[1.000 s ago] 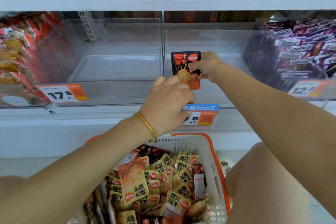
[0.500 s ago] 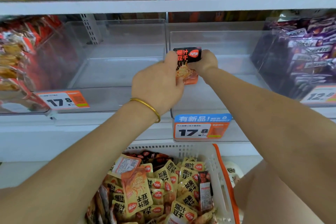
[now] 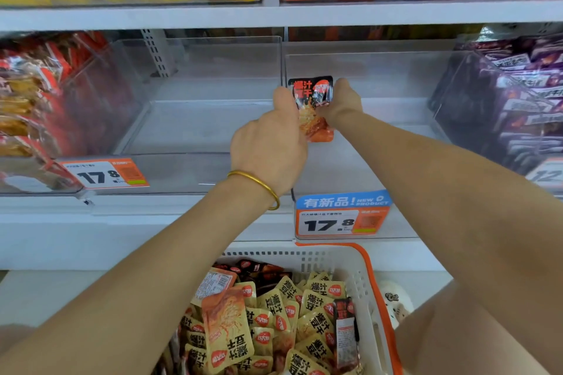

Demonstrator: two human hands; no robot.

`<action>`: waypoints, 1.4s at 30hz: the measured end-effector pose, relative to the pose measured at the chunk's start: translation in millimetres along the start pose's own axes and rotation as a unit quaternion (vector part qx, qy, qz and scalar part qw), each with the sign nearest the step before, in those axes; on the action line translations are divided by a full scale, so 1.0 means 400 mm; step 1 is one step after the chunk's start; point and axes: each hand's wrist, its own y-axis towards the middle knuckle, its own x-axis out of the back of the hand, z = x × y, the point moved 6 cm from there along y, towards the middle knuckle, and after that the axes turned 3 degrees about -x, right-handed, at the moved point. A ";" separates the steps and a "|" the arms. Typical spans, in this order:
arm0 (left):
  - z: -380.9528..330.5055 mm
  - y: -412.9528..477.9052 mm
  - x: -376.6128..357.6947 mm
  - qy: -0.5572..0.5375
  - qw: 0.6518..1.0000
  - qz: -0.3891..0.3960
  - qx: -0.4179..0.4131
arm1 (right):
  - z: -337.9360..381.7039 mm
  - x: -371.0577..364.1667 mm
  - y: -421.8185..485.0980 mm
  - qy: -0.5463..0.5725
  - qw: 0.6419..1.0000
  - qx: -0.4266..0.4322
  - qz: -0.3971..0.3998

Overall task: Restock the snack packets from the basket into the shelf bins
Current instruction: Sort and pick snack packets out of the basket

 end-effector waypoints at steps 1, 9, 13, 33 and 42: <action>0.001 0.001 0.002 0.001 1.000 0.005 -0.001 | 0.007 0.001 0.006 0.013 1.000 0.007 -0.009; 0.002 0.005 0.005 0.009 0.999 0.029 -0.011 | -0.002 -0.039 0.016 -0.048 0.996 -0.037 0.071; 0.003 0.008 0.004 0.021 0.999 0.030 -0.021 | 0.003 -0.041 0.016 -0.076 0.994 -0.030 0.076; 0.089 -0.124 0.023 -0.201 0.972 -0.125 0.003 | 0.080 0.213 -0.298 0.007 0.989 0.147 0.024; 0.204 -0.356 -0.212 -0.188 0.980 0.037 0.053 | -0.090 0.027 -0.687 0.055 0.948 0.165 0.265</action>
